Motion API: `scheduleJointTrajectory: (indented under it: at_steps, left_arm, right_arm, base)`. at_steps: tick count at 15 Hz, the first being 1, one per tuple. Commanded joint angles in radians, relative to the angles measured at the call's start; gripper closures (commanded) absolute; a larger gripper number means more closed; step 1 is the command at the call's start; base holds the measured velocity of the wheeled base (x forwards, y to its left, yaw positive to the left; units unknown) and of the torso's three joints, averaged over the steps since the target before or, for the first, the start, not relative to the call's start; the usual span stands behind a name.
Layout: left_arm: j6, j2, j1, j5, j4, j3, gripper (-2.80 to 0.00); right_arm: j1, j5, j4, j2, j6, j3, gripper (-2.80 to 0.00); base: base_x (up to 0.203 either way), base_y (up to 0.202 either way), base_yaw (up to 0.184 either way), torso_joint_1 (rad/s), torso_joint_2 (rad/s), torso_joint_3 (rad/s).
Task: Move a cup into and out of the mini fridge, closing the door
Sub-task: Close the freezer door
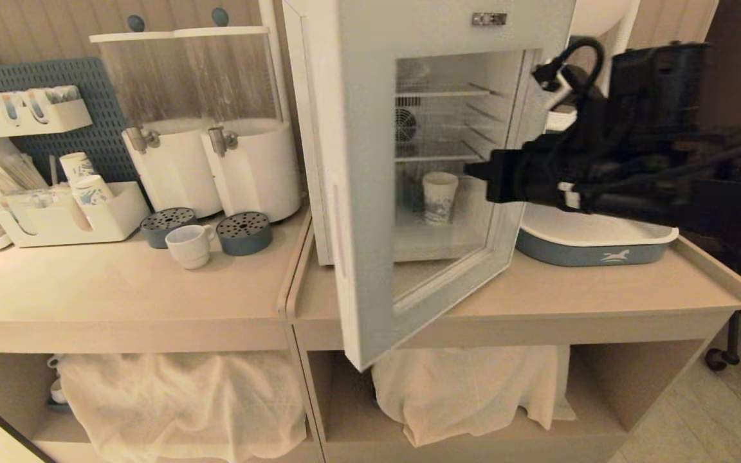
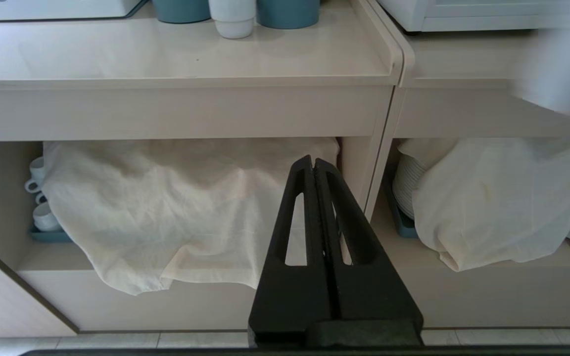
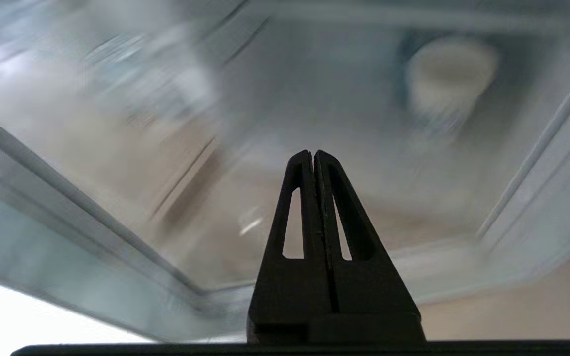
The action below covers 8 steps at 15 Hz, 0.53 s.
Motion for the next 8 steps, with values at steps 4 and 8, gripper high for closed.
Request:
scheduleJointTrajectory:
  at_steps: [4, 8]
  left_arm:
    - [-0.001, 0.000, 0.000, 0.000, 0.000, 0.002, 0.00]
    - [-0.001, 0.000, 0.000, 0.000, 0.000, 0.001, 0.00]
  right_arm:
    - [0.054, -0.263, 0.001, 0.315, -0.020, -0.325, 0.00]
    - [0.056, -0.388, 0.002, 0.418, -0.030, -0.465, 0.00]
  base:
    - [0.000, 0.000, 0.000, 0.000, 0.00, 0.000]
    - [0.000, 0.000, 0.000, 0.000, 0.00, 0.000]
